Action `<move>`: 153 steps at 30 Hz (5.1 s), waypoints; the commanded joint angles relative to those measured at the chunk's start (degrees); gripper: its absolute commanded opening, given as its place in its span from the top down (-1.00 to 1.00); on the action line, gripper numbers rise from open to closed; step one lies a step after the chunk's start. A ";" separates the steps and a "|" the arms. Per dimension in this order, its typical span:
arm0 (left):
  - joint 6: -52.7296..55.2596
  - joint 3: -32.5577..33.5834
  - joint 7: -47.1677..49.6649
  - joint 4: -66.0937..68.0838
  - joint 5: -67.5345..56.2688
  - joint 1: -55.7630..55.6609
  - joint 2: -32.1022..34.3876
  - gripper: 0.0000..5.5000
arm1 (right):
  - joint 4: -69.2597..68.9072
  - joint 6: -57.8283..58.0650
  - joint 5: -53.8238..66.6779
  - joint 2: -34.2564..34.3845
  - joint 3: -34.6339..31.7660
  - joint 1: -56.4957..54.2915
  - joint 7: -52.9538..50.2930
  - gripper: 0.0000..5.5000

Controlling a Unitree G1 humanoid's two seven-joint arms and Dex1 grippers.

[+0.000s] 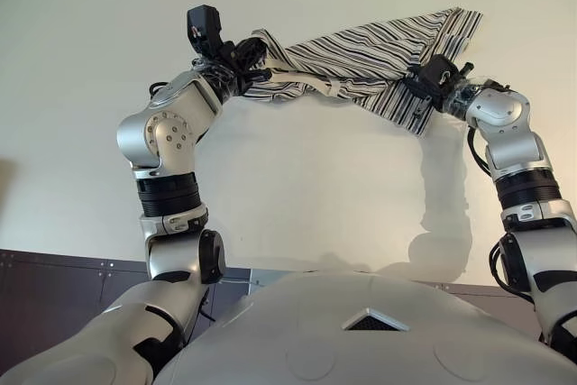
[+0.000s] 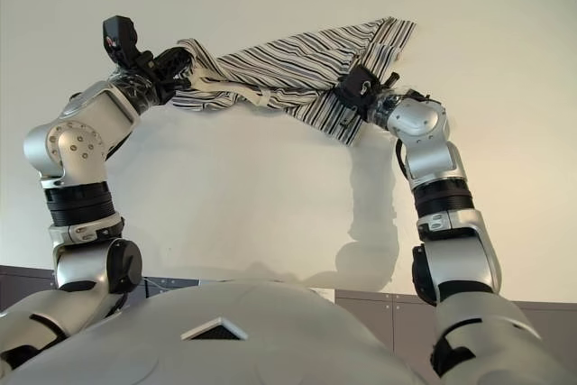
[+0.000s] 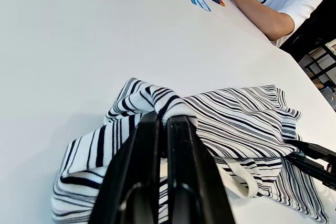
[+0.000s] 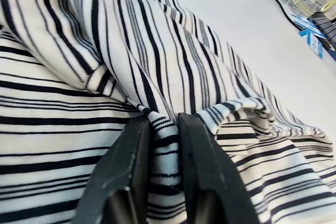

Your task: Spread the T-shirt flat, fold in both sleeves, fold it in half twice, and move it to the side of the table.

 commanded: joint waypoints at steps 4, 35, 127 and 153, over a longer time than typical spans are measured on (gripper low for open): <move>-0.30 0.43 -0.24 -0.19 0.26 -0.43 0.20 0.96 | 7.94 -3.76 -0.58 2.70 -3.63 -14.16 -8.90 0.95; -1.83 -2.05 -3.12 -1.08 2.30 1.41 0.66 0.96 | 36.81 -27.79 -29.20 0.63 16.38 -21.32 -34.32 0.08; -4.40 4.55 -13.07 -14.70 -3.79 5.53 7.89 0.96 | -36.61 5.64 36.46 -21.36 -0.39 12.72 31.85 0.96; -19.98 -5.71 -25.18 -24.29 8.41 34.39 19.85 0.96 | -57.24 37.98 47.52 -14.49 -19.01 41.96 10.16 0.19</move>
